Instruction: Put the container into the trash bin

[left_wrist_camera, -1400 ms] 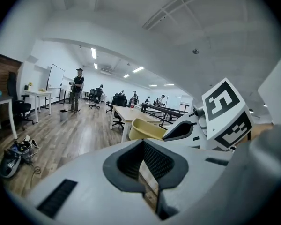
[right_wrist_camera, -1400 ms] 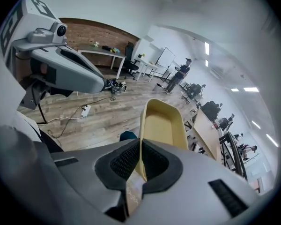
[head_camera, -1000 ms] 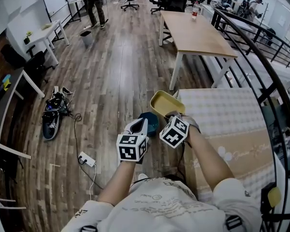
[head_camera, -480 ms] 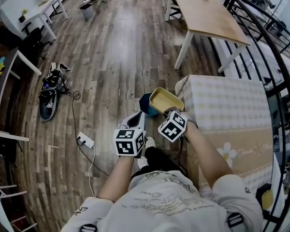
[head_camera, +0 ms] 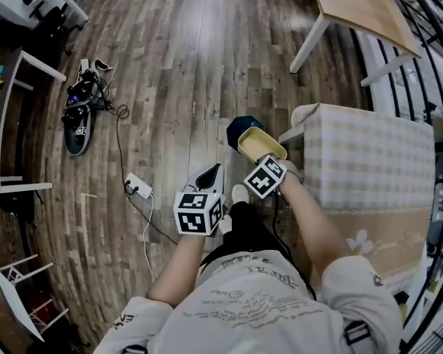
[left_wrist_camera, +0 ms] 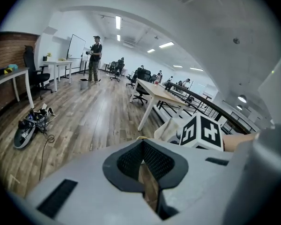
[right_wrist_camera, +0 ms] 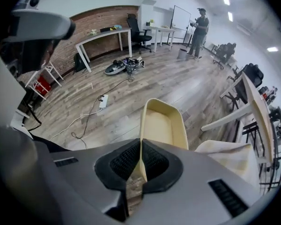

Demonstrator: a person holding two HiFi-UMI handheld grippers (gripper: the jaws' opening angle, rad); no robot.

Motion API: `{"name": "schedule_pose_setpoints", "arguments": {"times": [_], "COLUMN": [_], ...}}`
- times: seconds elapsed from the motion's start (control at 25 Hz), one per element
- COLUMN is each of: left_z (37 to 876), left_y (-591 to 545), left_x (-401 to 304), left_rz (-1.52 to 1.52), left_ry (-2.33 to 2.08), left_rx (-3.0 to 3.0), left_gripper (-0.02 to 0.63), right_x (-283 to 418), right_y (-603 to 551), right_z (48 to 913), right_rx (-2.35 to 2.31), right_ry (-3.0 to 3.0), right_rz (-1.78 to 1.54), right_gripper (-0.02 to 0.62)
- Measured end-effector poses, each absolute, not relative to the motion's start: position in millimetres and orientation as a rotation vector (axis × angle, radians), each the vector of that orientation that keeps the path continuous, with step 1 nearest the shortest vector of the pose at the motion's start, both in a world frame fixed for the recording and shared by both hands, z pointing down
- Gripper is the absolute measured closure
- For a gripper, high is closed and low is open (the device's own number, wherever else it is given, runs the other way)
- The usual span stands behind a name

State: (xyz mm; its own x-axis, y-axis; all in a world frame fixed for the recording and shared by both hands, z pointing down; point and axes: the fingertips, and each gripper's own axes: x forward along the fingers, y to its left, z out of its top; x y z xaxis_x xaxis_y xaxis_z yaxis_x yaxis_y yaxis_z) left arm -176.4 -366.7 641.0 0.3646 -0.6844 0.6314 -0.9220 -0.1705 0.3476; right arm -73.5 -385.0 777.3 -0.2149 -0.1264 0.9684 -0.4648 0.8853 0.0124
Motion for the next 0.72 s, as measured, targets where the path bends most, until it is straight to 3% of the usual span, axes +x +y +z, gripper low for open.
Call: {"name": "schedule_pose_setpoints", "arguments": {"times": [0.72], "left_z": [749.1], "left_y": [-414.2], "left_x": [-242.1], "left_rz": [0.573], "left_ry": [-1.407], "left_rx": [1.694], "left_gripper": [0.600], "right_x": [-83.7], "right_y": [-491.7], "right_z": [991.4], "right_rx": [0.345], "right_ry": [-1.545], "right_rz": [0.402], "right_gripper": [0.580]}}
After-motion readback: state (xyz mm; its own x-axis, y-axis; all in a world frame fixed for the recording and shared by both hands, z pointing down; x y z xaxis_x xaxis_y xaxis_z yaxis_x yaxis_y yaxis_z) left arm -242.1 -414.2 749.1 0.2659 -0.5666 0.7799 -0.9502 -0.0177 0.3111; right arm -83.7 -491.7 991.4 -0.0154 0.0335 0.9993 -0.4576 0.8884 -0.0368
